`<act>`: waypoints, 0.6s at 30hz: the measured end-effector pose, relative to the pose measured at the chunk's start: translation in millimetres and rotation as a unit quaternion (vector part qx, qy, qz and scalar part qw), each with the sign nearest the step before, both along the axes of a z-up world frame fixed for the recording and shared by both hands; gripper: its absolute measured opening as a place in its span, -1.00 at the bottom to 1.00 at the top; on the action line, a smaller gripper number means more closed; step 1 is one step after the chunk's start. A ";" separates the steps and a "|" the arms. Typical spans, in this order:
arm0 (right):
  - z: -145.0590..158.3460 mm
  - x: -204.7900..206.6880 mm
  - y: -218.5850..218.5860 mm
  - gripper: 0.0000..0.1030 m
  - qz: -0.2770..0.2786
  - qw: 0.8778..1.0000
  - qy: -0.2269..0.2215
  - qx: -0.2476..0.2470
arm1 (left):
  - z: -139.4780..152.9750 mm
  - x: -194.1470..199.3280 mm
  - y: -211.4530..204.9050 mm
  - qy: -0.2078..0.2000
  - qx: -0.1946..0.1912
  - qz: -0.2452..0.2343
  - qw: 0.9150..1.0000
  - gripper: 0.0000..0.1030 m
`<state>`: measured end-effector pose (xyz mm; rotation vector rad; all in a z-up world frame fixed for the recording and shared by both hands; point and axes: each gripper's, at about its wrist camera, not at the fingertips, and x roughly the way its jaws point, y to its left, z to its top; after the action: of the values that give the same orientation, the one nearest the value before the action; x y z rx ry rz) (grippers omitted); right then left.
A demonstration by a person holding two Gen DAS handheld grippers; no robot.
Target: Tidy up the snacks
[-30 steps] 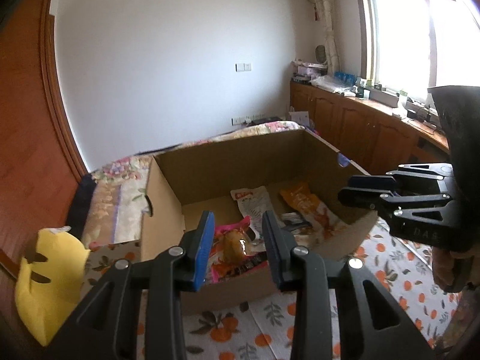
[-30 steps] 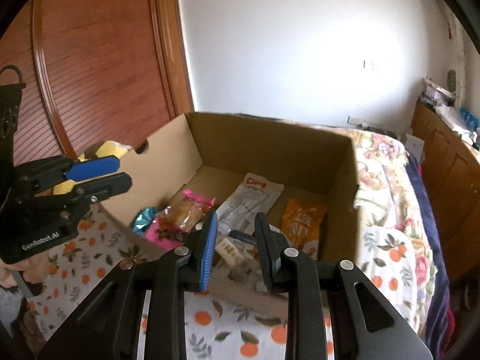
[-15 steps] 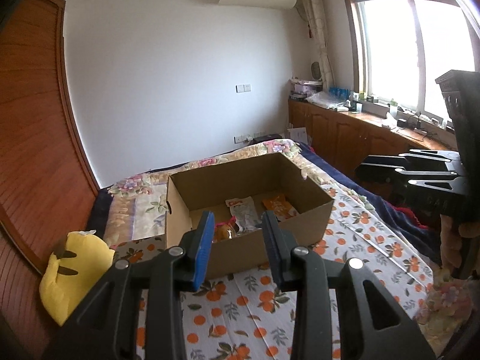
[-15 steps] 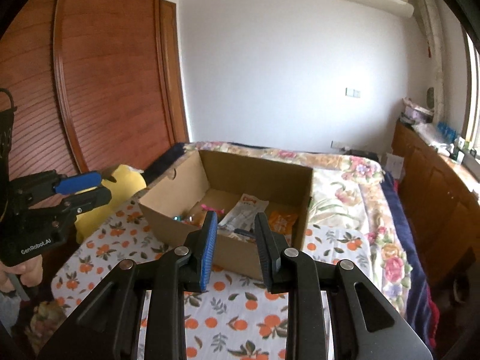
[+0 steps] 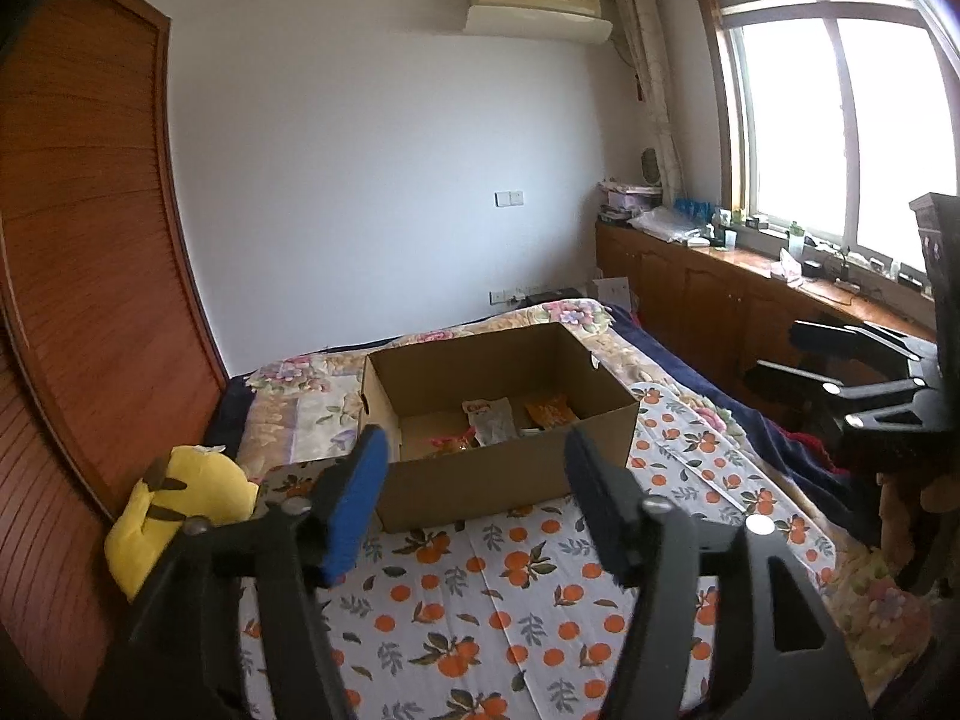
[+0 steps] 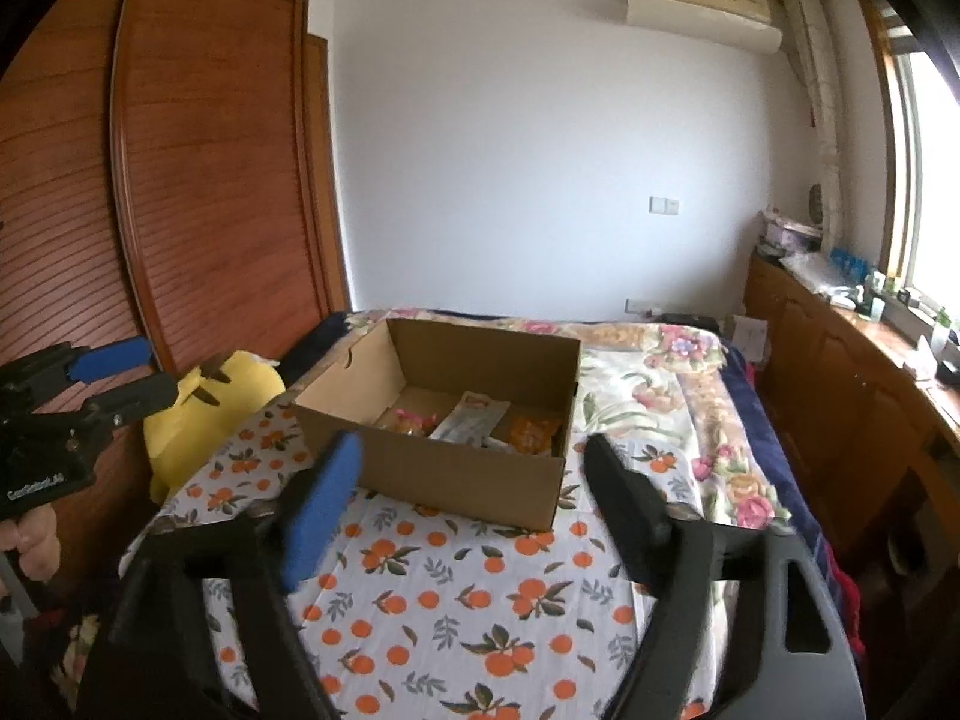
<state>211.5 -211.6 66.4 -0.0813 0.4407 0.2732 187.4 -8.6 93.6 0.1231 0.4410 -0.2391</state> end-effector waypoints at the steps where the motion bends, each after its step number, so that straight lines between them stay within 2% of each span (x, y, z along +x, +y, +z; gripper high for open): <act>1: 0.0 -5.5 0.1 0.76 -0.001 1.000 -0.004 -0.001 | 0.0 -4.0 0.7 -0.003 -0.003 0.002 1.000 0.36; 3: -0.6 -13.5 0.2 0.84 -0.002 1.000 -0.006 -0.002 | -0.1 -10.7 1.0 -0.004 -0.005 0.006 1.000 0.38; 5: -2.0 -19.6 -0.7 0.99 -0.003 1.000 -0.008 0.002 | -0.7 -16.0 1.2 0.000 -0.006 0.009 1.000 0.55; 7: -4.1 -25.5 -0.5 1.00 -0.005 1.000 -0.007 0.003 | -0.7 -21.7 2.2 -0.003 -0.006 0.012 1.000 0.67; 9: -7.3 -30.3 0.7 1.00 -0.008 1.000 -0.007 0.001 | -1.6 -30.0 1.9 -0.011 0.001 0.024 1.000 0.69; 11: -9.4 -35.9 2.0 1.00 -0.007 1.000 -0.007 0.002 | -2.4 -38.6 3.3 -0.017 -0.001 0.031 0.999 1.00; 18: -20.9 -60.0 5.6 1.00 -0.024 1.000 -0.014 0.001 | -13.8 -68.8 8.8 -0.034 -0.003 0.058 0.998 1.00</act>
<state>151.5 -206.0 45.6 -0.0720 0.4134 0.2258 118.6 0.1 79.9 0.0990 0.3787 -0.1209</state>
